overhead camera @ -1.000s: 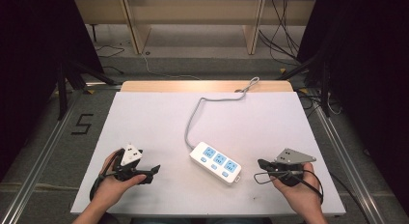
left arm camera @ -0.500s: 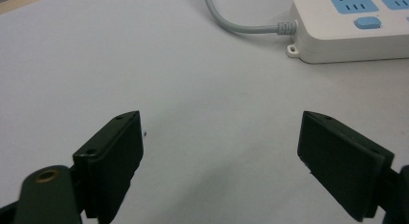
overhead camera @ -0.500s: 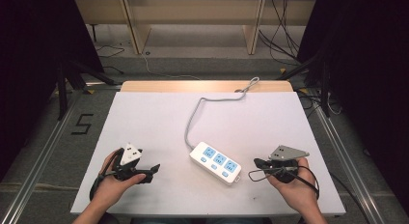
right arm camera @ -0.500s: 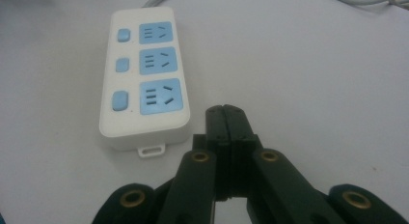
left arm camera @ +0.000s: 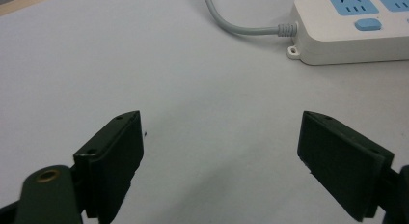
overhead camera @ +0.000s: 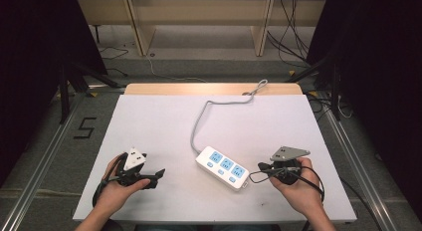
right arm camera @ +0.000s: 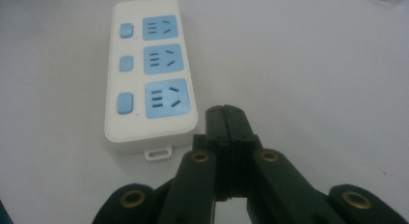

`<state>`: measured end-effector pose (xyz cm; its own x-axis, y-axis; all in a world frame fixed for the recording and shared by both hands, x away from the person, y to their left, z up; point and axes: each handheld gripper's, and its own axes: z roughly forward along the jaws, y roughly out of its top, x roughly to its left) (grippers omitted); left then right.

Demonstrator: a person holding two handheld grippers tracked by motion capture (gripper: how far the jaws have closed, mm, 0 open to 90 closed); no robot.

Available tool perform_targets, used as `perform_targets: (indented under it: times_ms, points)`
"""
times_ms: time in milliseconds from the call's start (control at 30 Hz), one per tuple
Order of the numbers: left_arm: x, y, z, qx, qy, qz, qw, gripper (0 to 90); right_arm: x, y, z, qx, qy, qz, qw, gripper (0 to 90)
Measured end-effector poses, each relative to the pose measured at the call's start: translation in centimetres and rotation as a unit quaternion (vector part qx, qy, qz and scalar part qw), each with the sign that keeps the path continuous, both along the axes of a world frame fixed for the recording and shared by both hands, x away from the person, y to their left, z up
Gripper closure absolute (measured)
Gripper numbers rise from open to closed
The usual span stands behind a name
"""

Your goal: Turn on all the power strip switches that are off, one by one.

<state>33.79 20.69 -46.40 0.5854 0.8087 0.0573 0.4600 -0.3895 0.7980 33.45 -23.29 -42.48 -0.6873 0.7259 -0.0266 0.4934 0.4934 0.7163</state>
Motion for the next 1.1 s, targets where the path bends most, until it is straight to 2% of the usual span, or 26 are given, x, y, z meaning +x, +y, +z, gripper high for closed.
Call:
perform_targets:
  times_ms: [700,1100]
  points:
    - [0.0,0.0,0.0,0.003,-0.001,-0.001,1.0,16.3,1.2,1.8,0.8,-0.008,0.029,0.013,0.9995,90.0]
    - [0.0,0.0,0.0,0.003,-0.001,0.0,1.0,16.2,1.7,2.9,1.3,-0.023,0.037,0.024,0.9987,90.0]
